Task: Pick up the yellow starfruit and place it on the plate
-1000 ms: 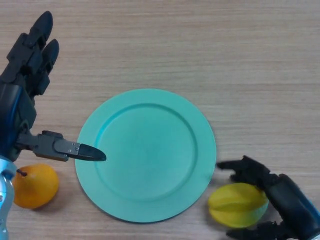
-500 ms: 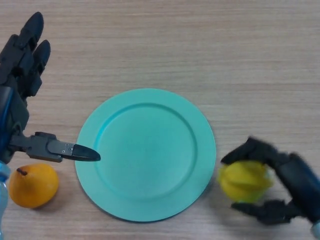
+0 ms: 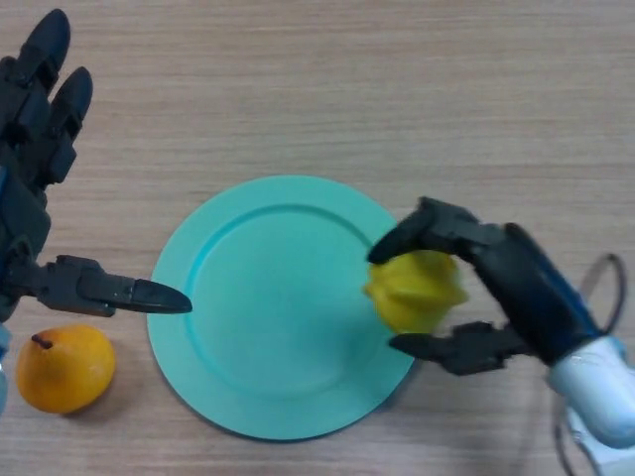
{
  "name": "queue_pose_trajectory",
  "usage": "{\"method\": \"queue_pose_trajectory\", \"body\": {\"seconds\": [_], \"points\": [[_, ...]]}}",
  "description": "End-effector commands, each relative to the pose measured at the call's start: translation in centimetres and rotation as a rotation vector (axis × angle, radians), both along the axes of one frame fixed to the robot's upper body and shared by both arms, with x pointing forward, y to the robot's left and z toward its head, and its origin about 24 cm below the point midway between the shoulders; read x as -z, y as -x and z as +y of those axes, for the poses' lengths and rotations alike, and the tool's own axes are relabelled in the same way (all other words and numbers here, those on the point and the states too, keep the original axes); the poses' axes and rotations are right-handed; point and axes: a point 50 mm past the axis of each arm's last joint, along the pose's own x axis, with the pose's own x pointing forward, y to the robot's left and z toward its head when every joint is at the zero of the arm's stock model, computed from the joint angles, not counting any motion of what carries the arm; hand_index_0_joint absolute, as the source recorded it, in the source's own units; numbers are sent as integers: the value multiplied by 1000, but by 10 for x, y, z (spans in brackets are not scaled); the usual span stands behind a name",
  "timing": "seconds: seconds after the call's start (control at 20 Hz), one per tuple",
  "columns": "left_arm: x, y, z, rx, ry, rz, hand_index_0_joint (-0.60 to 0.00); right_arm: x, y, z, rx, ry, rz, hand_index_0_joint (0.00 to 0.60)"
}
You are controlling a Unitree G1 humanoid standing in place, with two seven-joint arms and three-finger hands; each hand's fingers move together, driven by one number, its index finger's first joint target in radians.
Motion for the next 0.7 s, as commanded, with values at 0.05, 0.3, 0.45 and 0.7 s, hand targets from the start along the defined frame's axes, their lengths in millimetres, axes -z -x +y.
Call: {"method": "queue_pose_trajectory", "body": {"seconds": [0.05, 0.3, 0.45, 0.7], "points": [[-32, 13, 10, -39, -34, -191, 0, -23, -8, 16, -15, -67, -174, 600], [-31, 15, 15, -44, -30, -198, 0, 0, -14, 39, -71, -5, -114, 600], [-31, 16, 17, -47, -36, -193, 0, 2, -14, 38, -54, 22, -119, 201], [-33, 15, 20, -66, -41, -214, 0, -37, -20, 20, 82, -172, -240, 0]]}}
